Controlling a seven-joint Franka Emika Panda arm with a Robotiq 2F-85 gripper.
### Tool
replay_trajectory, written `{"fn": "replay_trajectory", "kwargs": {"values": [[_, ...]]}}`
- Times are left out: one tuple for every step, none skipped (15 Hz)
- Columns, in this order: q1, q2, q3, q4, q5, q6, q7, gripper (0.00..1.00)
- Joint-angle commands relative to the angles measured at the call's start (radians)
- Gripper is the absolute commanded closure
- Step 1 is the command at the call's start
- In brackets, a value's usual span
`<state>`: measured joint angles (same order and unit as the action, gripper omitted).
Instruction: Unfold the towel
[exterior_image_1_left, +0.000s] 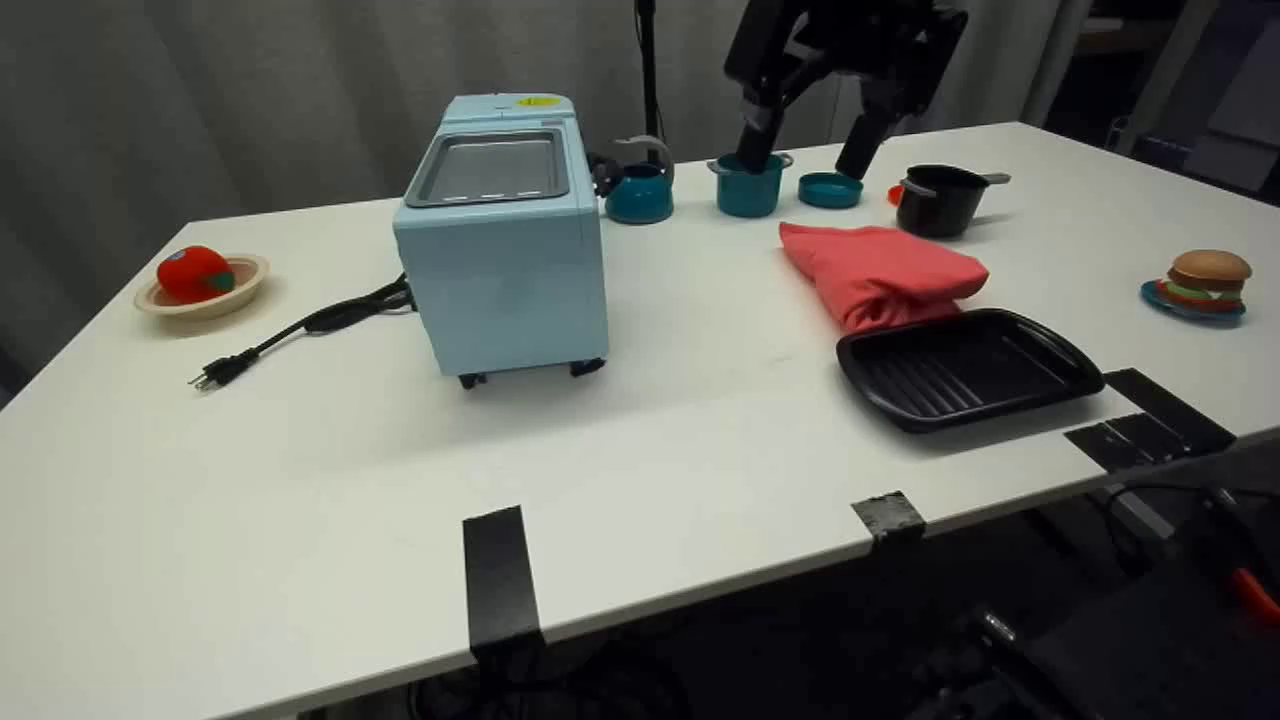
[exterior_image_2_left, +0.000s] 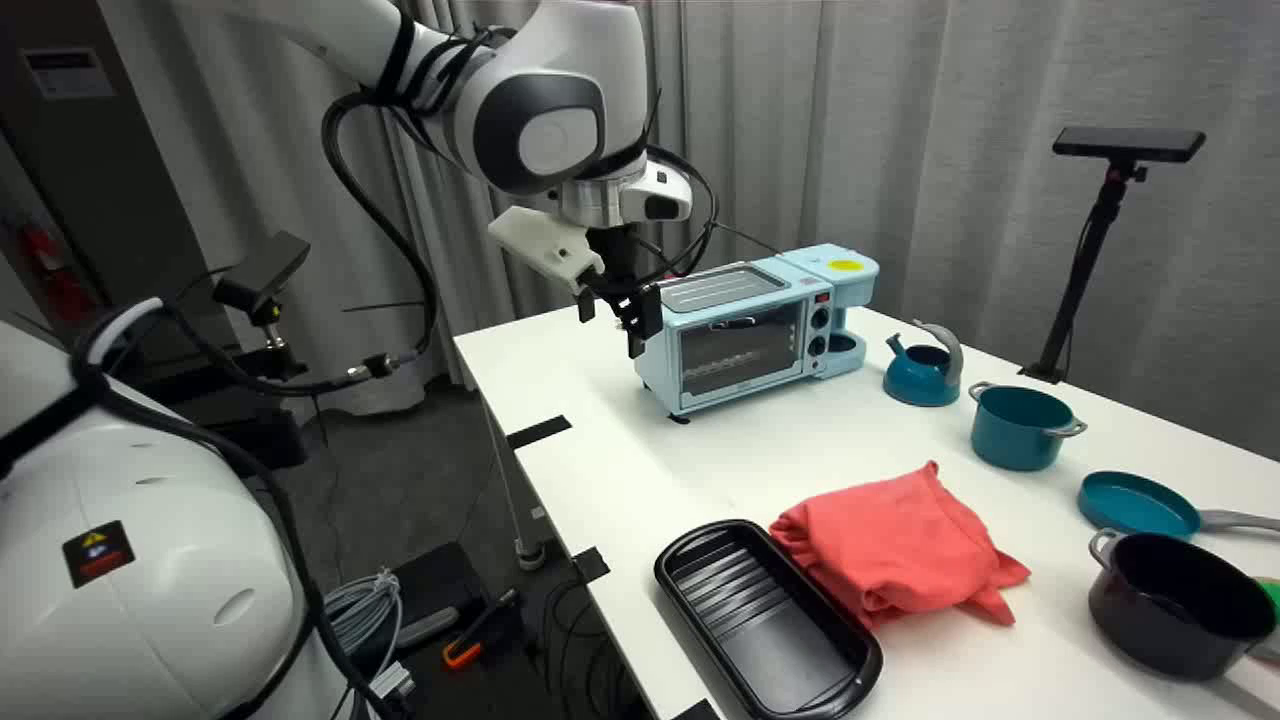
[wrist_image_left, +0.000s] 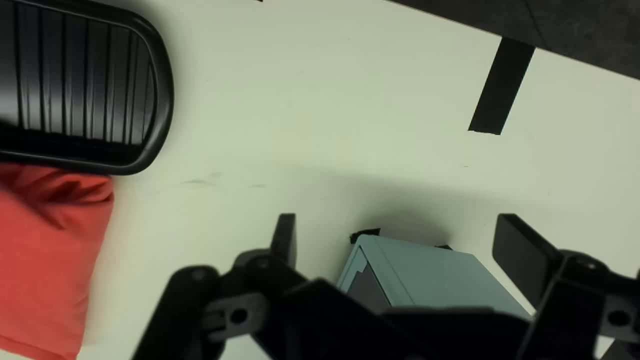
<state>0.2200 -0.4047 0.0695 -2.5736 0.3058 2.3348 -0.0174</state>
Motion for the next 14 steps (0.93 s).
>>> {"fn": "replay_trajectory", "kwargs": {"values": [[-0.009, 0.0, 0.008, 0.002, 0.004, -0.004, -0.002, 0.0], [-0.009, 0.0, 0.008, 0.002, 0.004, -0.004, -0.002, 0.0], [-0.009, 0.0, 0.008, 0.002, 0.004, -0.004, -0.002, 0.0], [-0.009, 0.0, 0.008, 0.002, 0.004, -0.004, -0.002, 0.0], [-0.009, 0.0, 0.008, 0.002, 0.004, -0.004, -0.002, 0.0], [-0.009, 0.0, 0.008, 0.002, 0.004, -0.004, -0.002, 0.0], [-0.009, 0.0, 0.008, 0.002, 0.004, -0.004, -0.002, 0.0], [-0.009, 0.0, 0.008, 0.002, 0.004, -0.004, -0.002, 0.0], [-0.009, 0.0, 0.008, 0.002, 0.004, -0.004, -0.002, 0.0], [-0.012, 0.019, 0.002, 0.018, -0.002, -0.004, -0.016, 0.0], [-0.018, 0.041, -0.006, 0.04, -0.008, -0.021, -0.026, 0.0], [-0.026, 0.064, -0.015, 0.062, -0.016, -0.036, -0.036, 0.0], [-0.037, 0.085, -0.023, 0.083, -0.031, -0.044, -0.045, 0.0], [-0.048, 0.108, -0.031, 0.106, -0.044, -0.048, -0.059, 0.0]]}}
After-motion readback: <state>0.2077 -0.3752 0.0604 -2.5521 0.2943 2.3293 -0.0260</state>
